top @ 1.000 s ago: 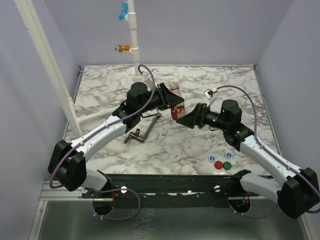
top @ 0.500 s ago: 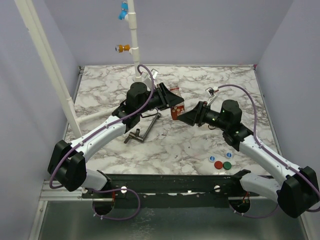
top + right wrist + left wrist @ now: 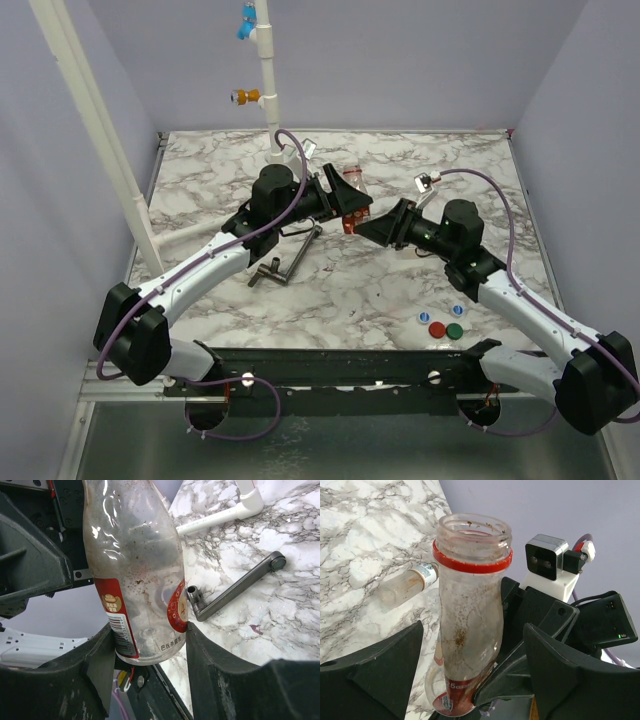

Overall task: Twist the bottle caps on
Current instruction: Pick up the plastic bottle at the center of the board, then move the bottle cap to the center of the board.

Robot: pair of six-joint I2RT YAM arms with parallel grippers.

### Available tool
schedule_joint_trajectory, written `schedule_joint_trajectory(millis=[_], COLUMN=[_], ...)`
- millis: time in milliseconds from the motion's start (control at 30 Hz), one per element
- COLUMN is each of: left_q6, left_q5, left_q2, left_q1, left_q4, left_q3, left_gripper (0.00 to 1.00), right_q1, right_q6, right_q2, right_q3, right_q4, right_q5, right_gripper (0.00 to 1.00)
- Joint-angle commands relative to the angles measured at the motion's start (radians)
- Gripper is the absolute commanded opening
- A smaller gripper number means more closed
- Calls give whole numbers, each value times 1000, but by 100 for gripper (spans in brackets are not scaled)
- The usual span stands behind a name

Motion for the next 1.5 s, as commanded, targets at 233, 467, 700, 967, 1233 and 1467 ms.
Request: schedule_joint_trajectory(millis=[233,467,700,967,1233,1467], left_q6=[35,33,35,75,265,484], left_q5=[23,-11,-23,-13,-102,-203], left_q2=[13,23,36,68,28,-82], left_q1=[0,-1,-1,2,17,16], left_q4=[-25,-26,-13,-12,-177,-307], left_q3=[11,14,27,50,103,68], left_gripper=[72,73,64,21,3,0], right_q1=[7,8,11,13,13,13], right_q6=[29,25,18,13,101,331], right_q2=[8,14,22,10,-43,-9], right_q3=[41,50,61,84,168,242], right_q4=[50,28,-23,-172,-683,-1256], right_q5=[35,40,48,119,395,624], right_gripper=[24,24,25,61,100,100])
